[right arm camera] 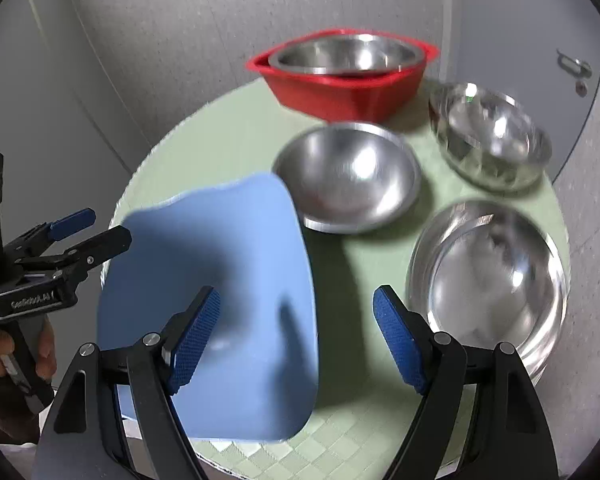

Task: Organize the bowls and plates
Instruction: 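Grasp the rim of the light blue bowl with the right tool, then carry the light blue bowl with the right tool and set it onto the steel bowl in the basin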

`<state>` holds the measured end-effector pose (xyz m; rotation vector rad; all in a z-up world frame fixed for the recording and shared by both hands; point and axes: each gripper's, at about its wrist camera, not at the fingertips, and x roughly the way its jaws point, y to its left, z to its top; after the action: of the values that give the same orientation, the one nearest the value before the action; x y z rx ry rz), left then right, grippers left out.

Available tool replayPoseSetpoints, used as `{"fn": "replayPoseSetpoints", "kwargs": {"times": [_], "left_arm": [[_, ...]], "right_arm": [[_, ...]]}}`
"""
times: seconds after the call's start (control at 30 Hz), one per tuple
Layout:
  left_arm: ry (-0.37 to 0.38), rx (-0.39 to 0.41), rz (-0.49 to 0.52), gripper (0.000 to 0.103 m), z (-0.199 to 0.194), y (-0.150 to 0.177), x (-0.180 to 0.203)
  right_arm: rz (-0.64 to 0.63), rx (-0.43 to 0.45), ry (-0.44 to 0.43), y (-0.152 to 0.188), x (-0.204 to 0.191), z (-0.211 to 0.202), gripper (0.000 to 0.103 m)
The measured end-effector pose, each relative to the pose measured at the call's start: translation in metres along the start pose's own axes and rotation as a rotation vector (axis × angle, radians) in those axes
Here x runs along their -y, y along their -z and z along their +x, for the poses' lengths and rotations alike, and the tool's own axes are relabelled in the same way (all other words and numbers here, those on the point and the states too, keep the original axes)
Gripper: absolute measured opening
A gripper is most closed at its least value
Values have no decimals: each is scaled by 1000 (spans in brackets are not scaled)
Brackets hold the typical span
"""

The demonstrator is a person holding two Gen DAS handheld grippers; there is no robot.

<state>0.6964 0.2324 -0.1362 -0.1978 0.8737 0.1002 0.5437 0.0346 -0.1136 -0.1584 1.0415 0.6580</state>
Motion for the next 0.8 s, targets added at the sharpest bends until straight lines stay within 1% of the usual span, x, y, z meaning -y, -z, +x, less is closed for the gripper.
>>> {"fn": "replayPoseSetpoints", "kwargs": {"times": [0.1,0.17,0.2,0.23,0.27,0.3,0.33,0.37,0.4,0.47,0.5,0.57,0.8], "left_arm": [[28,-37,23,84,3,8,9],[45,-54,37,78,5,8,11],[53,-61,41,69,4,6,8],[66,-74,49,57,5,7,8],[78,-87,56,51,5,8,8],[74,-90,58,48,9,5,7],[76,-93,62,44,11,4,6],[74,-92,62,42,12,3,4],[76,-91,57,37,13,2,0],[75,-96,51,35,20,-5,1],[76,-97,49,33,19,-5,-3],[79,-95,45,31,15,-8,-4],[72,-31,35,31,-13,-31,-18]], "right_arm": [[13,-32,-6,10,0,10,81],[19,-49,-11,12,1,15,80],[30,-54,-19,13,2,18,77],[39,-61,-33,14,2,20,73],[45,-69,-47,18,1,21,64],[52,-77,-58,19,1,23,56],[51,-83,-63,20,1,25,52],[50,-84,-71,19,0,25,44],[45,-84,-77,18,-2,25,41],[40,-86,-72,17,-3,26,39],[39,-87,-74,16,-4,27,35],[43,-90,-81,12,-5,29,32],[21,-62,-116,-10,-22,18,32]]}}
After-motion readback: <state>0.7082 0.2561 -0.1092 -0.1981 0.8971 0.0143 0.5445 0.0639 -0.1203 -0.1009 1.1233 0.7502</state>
